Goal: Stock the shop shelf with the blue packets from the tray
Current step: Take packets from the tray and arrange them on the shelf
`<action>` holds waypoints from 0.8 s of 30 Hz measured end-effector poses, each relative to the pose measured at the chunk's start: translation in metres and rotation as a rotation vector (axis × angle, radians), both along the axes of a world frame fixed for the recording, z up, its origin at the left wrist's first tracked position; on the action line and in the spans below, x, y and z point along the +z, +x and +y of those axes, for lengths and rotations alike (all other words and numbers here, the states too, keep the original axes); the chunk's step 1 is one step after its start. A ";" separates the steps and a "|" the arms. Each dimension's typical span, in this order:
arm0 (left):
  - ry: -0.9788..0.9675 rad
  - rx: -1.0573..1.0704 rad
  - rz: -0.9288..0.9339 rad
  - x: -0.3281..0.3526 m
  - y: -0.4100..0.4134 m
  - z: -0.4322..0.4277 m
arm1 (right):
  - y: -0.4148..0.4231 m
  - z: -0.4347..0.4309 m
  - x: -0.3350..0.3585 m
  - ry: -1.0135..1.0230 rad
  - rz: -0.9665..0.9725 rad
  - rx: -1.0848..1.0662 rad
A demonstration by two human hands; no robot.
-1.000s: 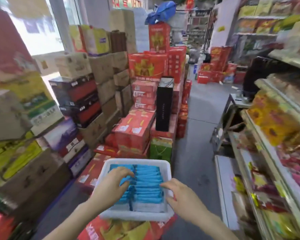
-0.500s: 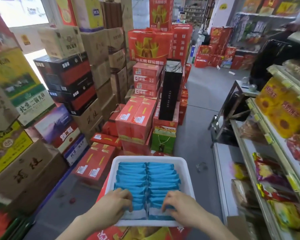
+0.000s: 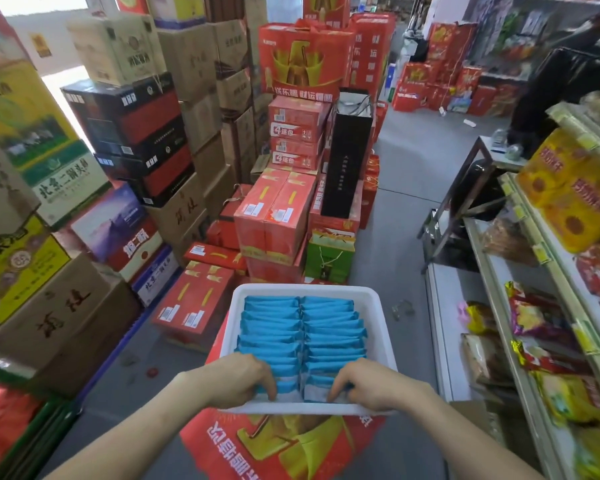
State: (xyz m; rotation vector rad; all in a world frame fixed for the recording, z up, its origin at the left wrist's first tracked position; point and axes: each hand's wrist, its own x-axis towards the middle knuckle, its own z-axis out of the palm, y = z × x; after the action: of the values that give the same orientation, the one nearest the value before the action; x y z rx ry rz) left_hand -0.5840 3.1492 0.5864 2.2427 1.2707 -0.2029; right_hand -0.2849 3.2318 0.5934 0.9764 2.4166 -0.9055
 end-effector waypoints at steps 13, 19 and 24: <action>0.107 0.030 -0.155 0.127 0.022 0.067 | 0.041 0.010 0.131 0.416 0.255 -0.108; 0.329 -0.198 -0.434 0.273 0.127 0.148 | 0.155 -0.006 0.281 0.732 0.230 -0.319; 0.365 -0.535 -0.668 0.374 0.308 0.174 | 0.281 -0.089 0.389 1.006 0.101 -0.525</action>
State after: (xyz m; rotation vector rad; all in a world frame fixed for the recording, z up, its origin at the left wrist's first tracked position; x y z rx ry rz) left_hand -0.2765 3.3227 0.9604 2.5841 0.3636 0.5874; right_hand -0.0035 3.1426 0.9823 1.9908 2.7393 0.2550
